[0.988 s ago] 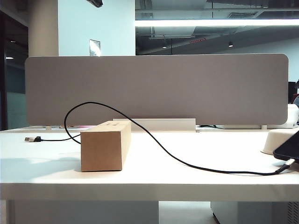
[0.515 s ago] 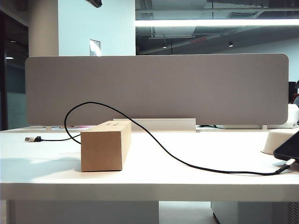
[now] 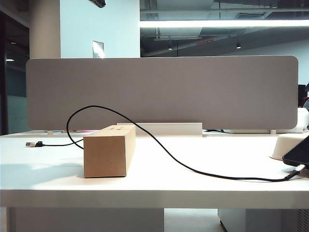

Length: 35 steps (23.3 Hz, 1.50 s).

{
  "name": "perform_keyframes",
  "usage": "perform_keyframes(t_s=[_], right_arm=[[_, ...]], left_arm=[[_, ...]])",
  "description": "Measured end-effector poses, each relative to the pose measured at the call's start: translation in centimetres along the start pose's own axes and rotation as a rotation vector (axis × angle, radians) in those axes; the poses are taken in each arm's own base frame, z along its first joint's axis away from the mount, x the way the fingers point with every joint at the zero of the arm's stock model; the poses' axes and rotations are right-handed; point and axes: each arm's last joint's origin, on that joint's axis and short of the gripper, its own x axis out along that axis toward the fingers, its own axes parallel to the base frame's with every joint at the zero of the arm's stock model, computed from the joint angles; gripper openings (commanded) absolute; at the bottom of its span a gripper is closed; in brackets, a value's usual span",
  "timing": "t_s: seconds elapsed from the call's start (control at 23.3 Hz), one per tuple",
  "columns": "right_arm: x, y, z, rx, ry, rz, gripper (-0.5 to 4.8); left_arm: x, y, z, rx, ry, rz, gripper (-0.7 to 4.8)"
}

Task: Pick up the charging cable and the phone, plug the charging cable into the charging port on the phone, and finally place them back on the table.

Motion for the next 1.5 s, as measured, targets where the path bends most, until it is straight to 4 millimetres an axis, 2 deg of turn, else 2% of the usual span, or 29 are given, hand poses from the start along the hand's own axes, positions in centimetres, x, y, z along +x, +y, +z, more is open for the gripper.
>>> perform_keyframes(t_s=[0.47, 0.9, 1.03, 1.16, 1.25, 1.29, 1.33, 1.37, 1.46, 1.5], right_arm=[[-0.1, -0.3, -1.1, -0.009, 0.111, -0.076, -0.01], [-0.1, -0.3, -1.1, -0.009, 0.113, -0.076, -0.01], [-0.1, -0.3, -1.1, -0.009, 0.113, -0.077, -0.01], [-0.1, -0.3, -1.1, -0.009, 0.113, -0.077, -0.01], [-0.1, -0.3, -1.1, -0.009, 0.113, -0.076, -0.01], [-0.1, -0.3, -1.1, -0.009, 0.113, -0.077, -0.01], [-0.1, -0.3, -1.1, -0.009, 0.113, -0.077, -0.01], [-0.1, -0.3, -1.1, -0.009, 0.113, -0.077, -0.01], [-0.1, -0.3, -1.1, -0.009, 0.113, -0.076, -0.01], [-0.1, -0.3, -1.1, -0.009, 0.113, -0.077, -0.01]], left_arm=[[0.0, 0.1, 0.3, 0.017, -0.035, 0.013, -0.06], [0.0, 0.1, 0.4, -0.002, -0.036, 0.014, -0.05], [-0.1, 0.5, 0.6, 0.062, -0.052, 0.065, -0.05], [-0.7, 1.3, 1.5, 0.097, -0.155, 0.184, -0.05], [-2.6, 1.1, 2.1, 0.137, -0.288, 0.261, -0.05], [-4.8, 0.4, 2.3, 0.172, -0.403, 0.312, -0.05], [-5.7, 0.1, 2.3, 0.183, -0.447, 0.331, -0.05], [-7.7, 0.0, 2.3, 0.188, -0.541, 0.385, -0.05], [-10.1, 0.2, 1.6, 0.176, -0.623, 0.466, -0.05], [-10.6, 0.2, 1.3, 0.167, -0.634, 0.484, -0.05]])
